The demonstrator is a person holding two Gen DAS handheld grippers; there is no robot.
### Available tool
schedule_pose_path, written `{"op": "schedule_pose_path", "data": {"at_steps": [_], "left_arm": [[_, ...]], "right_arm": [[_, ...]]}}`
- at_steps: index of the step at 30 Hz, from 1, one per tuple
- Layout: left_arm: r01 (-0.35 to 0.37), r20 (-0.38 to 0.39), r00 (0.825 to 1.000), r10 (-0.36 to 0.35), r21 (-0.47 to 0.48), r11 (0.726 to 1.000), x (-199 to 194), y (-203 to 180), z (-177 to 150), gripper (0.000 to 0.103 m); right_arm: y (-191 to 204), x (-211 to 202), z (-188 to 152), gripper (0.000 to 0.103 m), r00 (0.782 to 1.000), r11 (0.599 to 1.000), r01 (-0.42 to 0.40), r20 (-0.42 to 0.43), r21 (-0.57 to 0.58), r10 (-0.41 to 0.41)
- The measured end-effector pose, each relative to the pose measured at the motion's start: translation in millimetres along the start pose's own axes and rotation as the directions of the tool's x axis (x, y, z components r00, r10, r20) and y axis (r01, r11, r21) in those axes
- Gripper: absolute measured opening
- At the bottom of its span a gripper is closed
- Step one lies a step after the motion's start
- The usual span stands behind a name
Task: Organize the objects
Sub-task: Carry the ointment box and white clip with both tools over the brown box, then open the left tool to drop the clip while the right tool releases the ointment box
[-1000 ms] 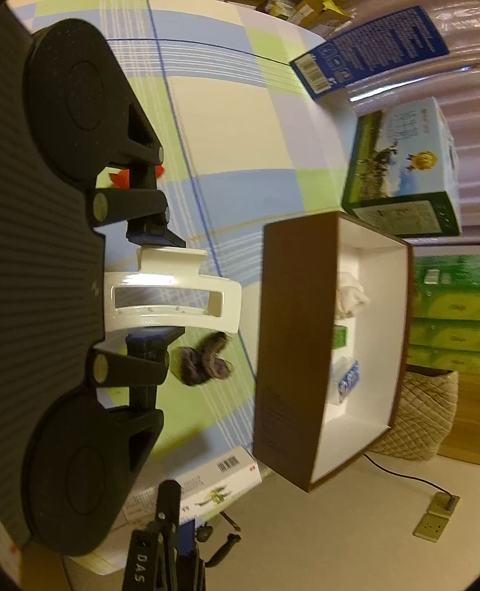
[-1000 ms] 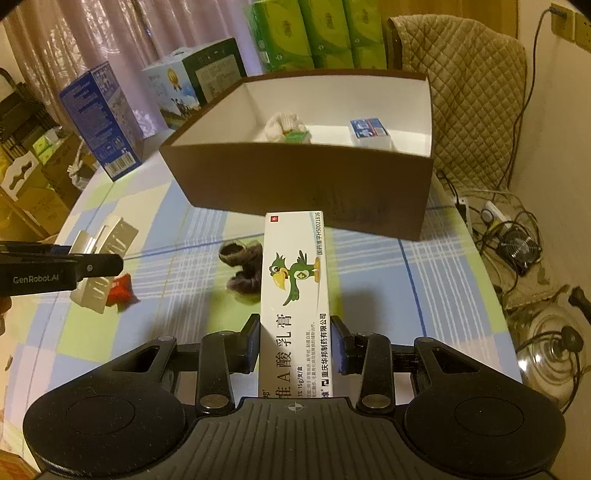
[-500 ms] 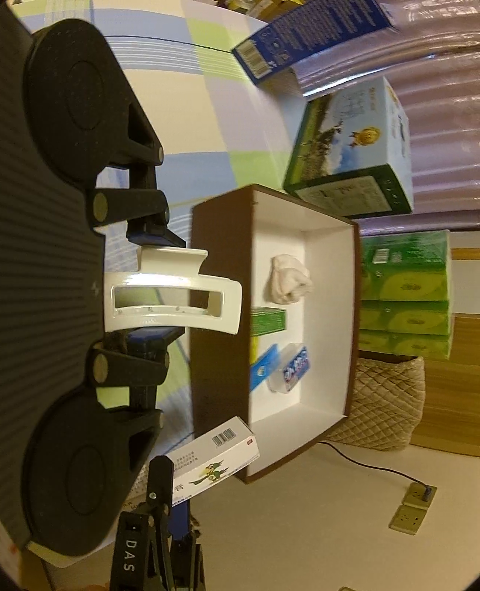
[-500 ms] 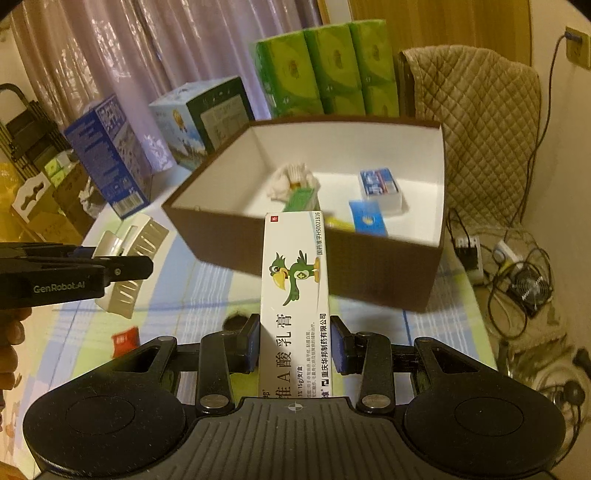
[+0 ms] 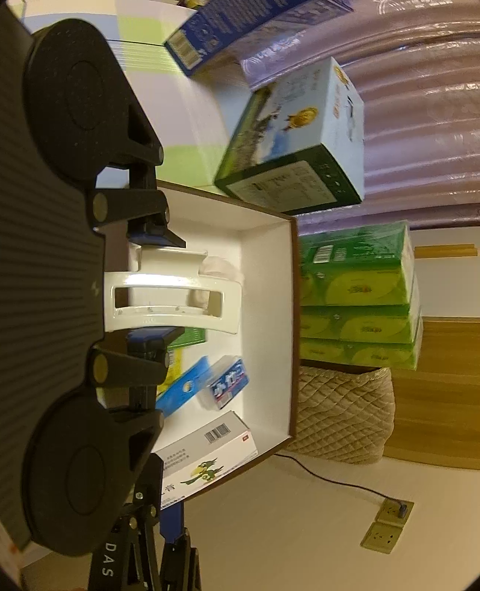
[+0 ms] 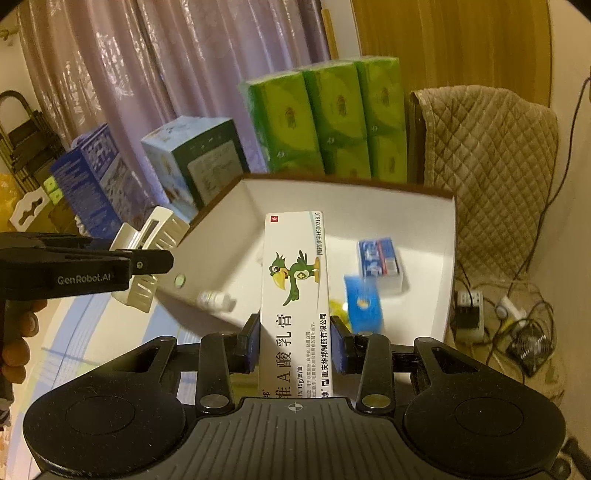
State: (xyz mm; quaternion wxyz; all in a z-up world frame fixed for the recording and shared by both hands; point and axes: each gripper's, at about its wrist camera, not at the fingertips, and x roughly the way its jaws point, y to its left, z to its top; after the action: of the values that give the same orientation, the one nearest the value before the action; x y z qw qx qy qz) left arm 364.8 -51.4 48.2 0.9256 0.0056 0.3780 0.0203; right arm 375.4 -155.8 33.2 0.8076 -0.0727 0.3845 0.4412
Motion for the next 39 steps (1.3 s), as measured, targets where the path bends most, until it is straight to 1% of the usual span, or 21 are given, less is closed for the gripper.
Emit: {"op": "schedule_pose_path", "data": {"at_steps": [6, 9, 15, 21, 32, 39], "left_arm": [[-0.018, -0.02, 1.0, 0.018, 0.013, 1.0, 33.0, 0.0, 22.6, 0.036], [-0.027, -0.051, 0.998, 0.028, 0.006, 1.0, 54.5, 2.1, 27.9, 0.036], [-0.045, -0.129, 0.991, 0.044, -0.006, 0.999, 98.9, 7.9, 30.2, 0.036], [-0.079, -0.171, 0.982, 0.079, 0.008, 0.997, 133.0, 13.1, 32.9, 0.036], [-0.103, -0.21, 0.972, 0.104, 0.014, 0.995, 173.4, 22.3, 38.6, 0.036], [-0.093, -0.207, 0.973, 0.097, 0.03, 0.995, 186.5, 23.8, 42.3, 0.037]], "right_arm": [[-12.0, 25.1, 29.3, 0.035, 1.0, 1.0, 0.014, 0.013, -0.001, -0.014], [-18.5, 39.9, 38.2, 0.035, 1.0, 1.0, 0.019, 0.0, 0.002, -0.019], [-35.1, 72.7, 45.5, 0.035, 0.998, 0.999, 0.04, -0.046, 0.016, -0.039], [-52.2, 99.9, 49.8, 0.035, 0.994, 0.998, 0.055, -0.092, 0.04, -0.051], [-64.0, 133.2, 57.8, 0.035, 0.989, 0.995, 0.062, -0.139, 0.072, -0.051], [-66.7, 144.0, 57.2, 0.035, 0.987, 0.994, 0.066, -0.153, 0.091, -0.052]]}}
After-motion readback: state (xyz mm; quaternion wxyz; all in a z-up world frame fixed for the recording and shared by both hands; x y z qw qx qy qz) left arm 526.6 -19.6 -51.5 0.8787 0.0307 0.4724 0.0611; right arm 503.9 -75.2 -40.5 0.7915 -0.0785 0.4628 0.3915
